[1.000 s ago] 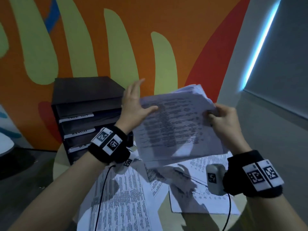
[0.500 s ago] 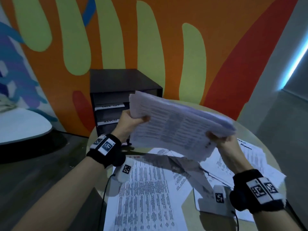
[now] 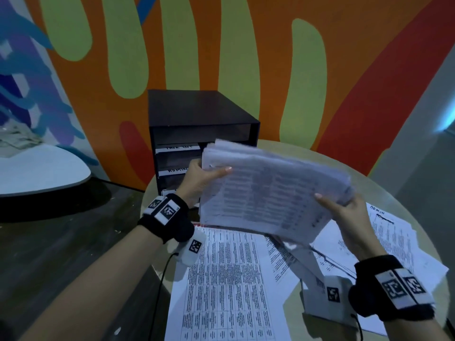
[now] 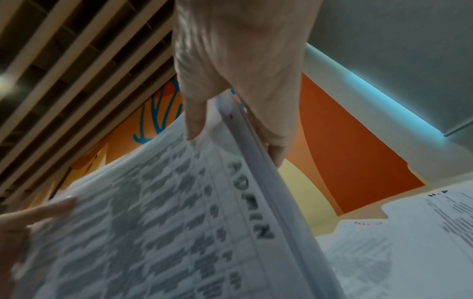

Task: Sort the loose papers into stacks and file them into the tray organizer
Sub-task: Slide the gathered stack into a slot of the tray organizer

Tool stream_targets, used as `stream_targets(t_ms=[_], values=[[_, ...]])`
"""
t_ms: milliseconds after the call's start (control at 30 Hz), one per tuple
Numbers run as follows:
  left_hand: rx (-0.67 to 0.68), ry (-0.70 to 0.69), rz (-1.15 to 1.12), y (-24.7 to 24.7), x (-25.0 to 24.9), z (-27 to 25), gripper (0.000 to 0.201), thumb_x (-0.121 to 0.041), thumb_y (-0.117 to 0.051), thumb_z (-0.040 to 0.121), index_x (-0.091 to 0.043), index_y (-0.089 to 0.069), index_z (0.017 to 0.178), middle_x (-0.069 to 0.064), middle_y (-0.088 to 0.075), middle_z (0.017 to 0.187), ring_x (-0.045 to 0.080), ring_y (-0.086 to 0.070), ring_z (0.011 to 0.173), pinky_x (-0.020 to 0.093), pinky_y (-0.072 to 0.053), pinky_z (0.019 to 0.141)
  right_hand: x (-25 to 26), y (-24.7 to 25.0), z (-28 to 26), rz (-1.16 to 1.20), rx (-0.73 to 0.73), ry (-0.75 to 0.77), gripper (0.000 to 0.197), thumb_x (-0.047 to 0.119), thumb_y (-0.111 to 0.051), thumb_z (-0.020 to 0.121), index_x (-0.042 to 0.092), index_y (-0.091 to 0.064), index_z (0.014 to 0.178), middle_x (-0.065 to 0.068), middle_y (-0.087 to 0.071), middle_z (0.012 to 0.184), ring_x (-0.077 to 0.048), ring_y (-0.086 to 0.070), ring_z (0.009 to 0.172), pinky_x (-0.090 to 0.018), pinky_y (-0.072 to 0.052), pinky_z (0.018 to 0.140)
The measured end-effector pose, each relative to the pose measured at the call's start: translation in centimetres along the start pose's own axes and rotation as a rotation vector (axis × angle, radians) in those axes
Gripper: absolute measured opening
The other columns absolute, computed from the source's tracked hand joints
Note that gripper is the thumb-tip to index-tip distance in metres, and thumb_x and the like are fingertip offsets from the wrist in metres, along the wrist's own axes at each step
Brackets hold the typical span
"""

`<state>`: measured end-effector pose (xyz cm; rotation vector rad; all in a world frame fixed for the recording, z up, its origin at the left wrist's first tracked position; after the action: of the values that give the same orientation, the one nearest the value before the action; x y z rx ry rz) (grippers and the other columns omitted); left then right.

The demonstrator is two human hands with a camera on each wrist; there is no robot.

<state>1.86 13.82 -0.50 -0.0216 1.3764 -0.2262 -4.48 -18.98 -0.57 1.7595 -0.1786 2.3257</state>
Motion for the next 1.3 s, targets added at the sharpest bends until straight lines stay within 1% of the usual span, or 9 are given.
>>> stream_targets(t_ms=[233, 367, 500, 600, 767, 1000, 1133, 1233, 1300], values=[[-0.055, 0.006, 0.175, 0.5, 2.0, -0.3, 0.042, -0.023, -0.080, 0.076, -0.004, -0.066, 0.110, 0.010, -0.073, 0.106, 0.020, -0.071, 0.097, 0.043, -0.056, 0.092, -2.3, -2.8, -0.7, -0.156, 0.183, -0.158, 0.037, -0.003, -0.072, 0.080, 0.017, -0.065, 0.111, -0.009, -0.072, 0.107, -0.029, -0.068, 0.101, -0.052, -0.055, 0.086], [-0.279, -0.330, 0.644, 2.4, -2.1, -0.5, 0.032, -0.038, -0.056, 0.095, -0.013, -0.062, 0.116, 0.005, -0.066, 0.111, 0.019, -0.064, 0.100, 0.037, -0.054, 0.084, -0.7, -1.9, -0.9, -0.139, 0.075, -0.170, 0.008, -0.004, -0.067, 0.084, 0.002, -0.068, 0.088, -0.013, -0.071, 0.087, -0.034, -0.065, 0.083, -0.041, -0.055, 0.072], [-0.353, -0.448, 1.064, 4.8, -3.5, -0.2, 0.038, 0.006, -0.044, 0.089, 0.000, -0.061, 0.123, 0.017, -0.063, 0.119, 0.033, -0.058, 0.111, 0.043, -0.046, 0.098, -1.6, -1.0, -2.9, -0.036, 0.103, -0.344, 0.011, -0.006, -0.062, 0.086, -0.001, -0.064, 0.096, -0.017, -0.069, 0.094, -0.032, -0.067, 0.083, -0.041, -0.051, 0.076], [-0.258, -0.370, 1.400, 5.2, -1.8, 0.7, 0.045, 0.010, -0.051, 0.076, 0.002, -0.060, 0.119, 0.021, -0.062, 0.116, 0.037, -0.057, 0.106, 0.043, -0.043, 0.096, -3.0, -1.7, -4.8, 0.102, 0.162, -0.524, 0.024, -0.008, -0.059, 0.087, 0.001, -0.063, 0.109, -0.017, -0.070, 0.108, -0.034, -0.068, 0.096, -0.045, -0.057, 0.084], [-0.059, -0.134, 1.808, 7.0, 1.6, 1.6, 0.027, -0.023, -0.049, 0.095, -0.004, -0.054, 0.112, 0.016, -0.062, 0.110, 0.032, -0.058, 0.097, 0.038, -0.041, 0.084, -3.6, -4.4, -5.4, 0.207, 0.216, -0.740, 0.021, -0.008, -0.050, 0.092, 0.002, -0.062, 0.106, -0.012, -0.074, 0.082, -0.019, -0.071, 0.060, -0.024, -0.054, 0.046], [-0.130, -0.138, 1.433, 8.7, 3.8, 2.5, 0.053, -0.043, -0.061, 0.088, -0.027, -0.050, 0.138, -0.006, -0.051, 0.139, 0.015, -0.046, 0.129, 0.039, -0.033, 0.113, -3.5, -8.8, -2.5, 0.204, 0.172, -0.821, 0.016, -0.005, -0.045, 0.097, -0.005, -0.061, 0.100, -0.015, -0.072, 0.072, -0.021, -0.070, 0.053, -0.030, -0.055, 0.041], [-0.010, 0.074, 1.833, 9.2, 5.6, 2.6, 0.052, -0.057, -0.060, 0.076, -0.028, -0.062, 0.120, 0.000, -0.066, 0.118, 0.024, -0.061, 0.104, 0.040, -0.054, 0.087, -4.4, -11.8, -0.4, 0.232, 0.057, -0.803, 0.029, -0.011, -0.049, 0.093, -0.007, -0.057, 0.120, -0.020, -0.070, 0.105, -0.028, -0.073, 0.076, -0.042, -0.061, 0.065], [0.057, 0.107, 1.949, 7.8, 4.2, 1.3, 0.035, -0.050, -0.055, 0.087, -0.021, -0.069, 0.101, 0.002, -0.067, 0.104, 0.025, -0.059, 0.101, 0.036, -0.043, 0.097, -5.5, -14.2, 0.7, 0.261, -0.035, -0.762, 0.039, -0.017, -0.051, 0.087, -0.010, -0.054, 0.125, -0.024, -0.062, 0.124, -0.035, -0.062, 0.113, -0.054, -0.050, 0.095], [0.039, 0.062, 2.007, 7.3, 3.7, 1.1, 0.037, -0.046, -0.055, 0.091, -0.016, -0.067, 0.109, 0.007, -0.064, 0.111, 0.028, -0.054, 0.111, 0.038, -0.033, 0.107, -5.2, -15.8, 0.9, 0.274, -0.078, -0.734, 0.033, -0.018, -0.048, 0.086, -0.011, -0.054, 0.118, -0.020, -0.067, 0.106, -0.032, -0.067, 0.096, -0.045, -0.054, 0.086]])
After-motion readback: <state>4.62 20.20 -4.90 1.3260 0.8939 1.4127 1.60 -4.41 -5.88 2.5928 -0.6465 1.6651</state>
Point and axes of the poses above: each hand's wrist, its own z-axis towards the middle knuckle, its own y-axis out of the back of the hand, x = y × z, the point moved 8 cm from there along z, towards the middle knuckle
